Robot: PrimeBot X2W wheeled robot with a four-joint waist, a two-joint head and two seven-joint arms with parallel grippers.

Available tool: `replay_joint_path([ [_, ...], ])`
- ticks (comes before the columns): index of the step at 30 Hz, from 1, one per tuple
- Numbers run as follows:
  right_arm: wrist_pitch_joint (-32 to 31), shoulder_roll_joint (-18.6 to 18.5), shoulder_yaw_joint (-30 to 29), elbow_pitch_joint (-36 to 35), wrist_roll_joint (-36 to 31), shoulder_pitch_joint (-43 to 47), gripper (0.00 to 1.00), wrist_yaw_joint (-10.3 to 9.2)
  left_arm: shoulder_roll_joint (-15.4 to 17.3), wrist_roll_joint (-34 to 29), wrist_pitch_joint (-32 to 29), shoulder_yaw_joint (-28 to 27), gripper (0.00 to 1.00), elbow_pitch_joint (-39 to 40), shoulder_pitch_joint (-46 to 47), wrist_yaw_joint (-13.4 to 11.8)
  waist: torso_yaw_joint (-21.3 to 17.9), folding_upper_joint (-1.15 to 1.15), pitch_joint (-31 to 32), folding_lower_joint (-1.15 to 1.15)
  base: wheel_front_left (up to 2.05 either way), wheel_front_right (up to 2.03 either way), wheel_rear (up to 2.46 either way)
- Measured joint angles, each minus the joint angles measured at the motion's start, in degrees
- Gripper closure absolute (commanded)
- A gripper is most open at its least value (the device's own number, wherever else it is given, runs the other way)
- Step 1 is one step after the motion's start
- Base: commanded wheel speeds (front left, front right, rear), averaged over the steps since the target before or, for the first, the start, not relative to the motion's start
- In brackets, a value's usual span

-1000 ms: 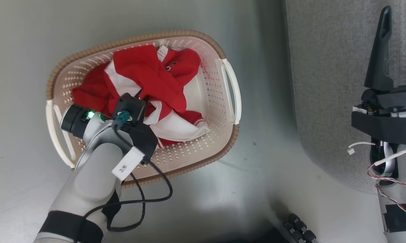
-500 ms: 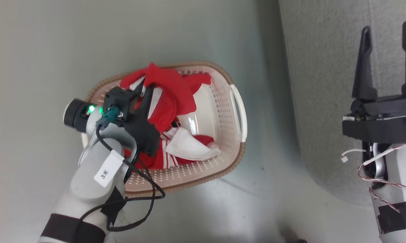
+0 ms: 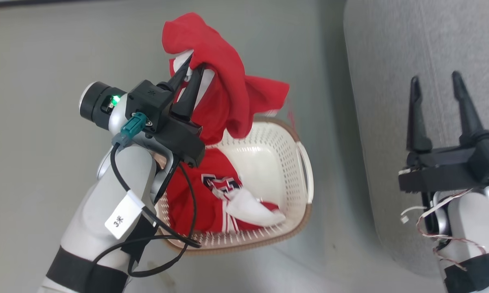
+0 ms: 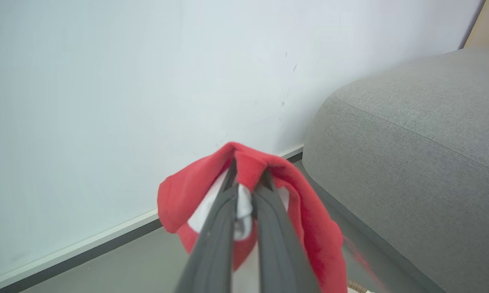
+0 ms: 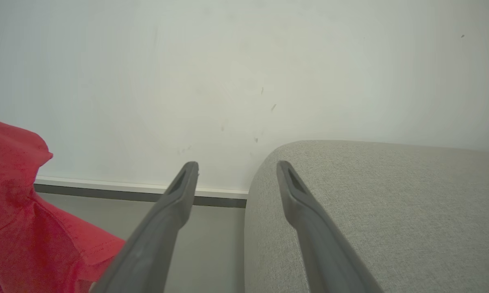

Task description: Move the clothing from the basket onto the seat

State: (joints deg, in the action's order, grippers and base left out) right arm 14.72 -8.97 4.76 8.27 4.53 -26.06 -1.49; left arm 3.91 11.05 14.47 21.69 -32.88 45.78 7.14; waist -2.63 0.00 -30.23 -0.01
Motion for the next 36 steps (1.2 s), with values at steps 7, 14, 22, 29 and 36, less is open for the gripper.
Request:
replay_joint_path([
  [7,0.00,0.52,0.96,2.77,0.07,2.14,0.00,1.02,0.69,0.49,0.00,1.56,1.00,2.30,0.01,0.09,1.71,0.00,6.07,0.00,0.00,0.00,0.00],
  [14,0.00,1.35,2.80,5.33,0.48,3.49,0.00,2.52,0.90,2.60,0.00,4.69,1.00,2.44,0.07,0.42,2.88,0.00,12.15,0.00,0.00,0.00,0.00],
  [22,-0.01,2.92,8.70,9.33,0.41,4.53,0.00,5.68,0.42,4.28,0.01,8.06,1.00,0.40,0.73,0.42,3.59,0.00,19.11,0.00,0.00,0.00,0.00],
  [29,-0.01,4.95,16.35,11.60,0.41,7.20,0.00,7.53,-0.44,7.06,0.01,11.49,1.00,-1.64,-0.29,0.43,3.75,0.00,25.17,0.00,0.00,0.00,0.00],
  [36,-0.01,5.36,21.91,14.95,0.76,8.17,0.00,8.06,-0.91,9.21,-0.01,15.72,1.00,-1.83,-2.22,0.43,3.98,0.00,31.83,0.00,0.00,0.00,0.00],
])
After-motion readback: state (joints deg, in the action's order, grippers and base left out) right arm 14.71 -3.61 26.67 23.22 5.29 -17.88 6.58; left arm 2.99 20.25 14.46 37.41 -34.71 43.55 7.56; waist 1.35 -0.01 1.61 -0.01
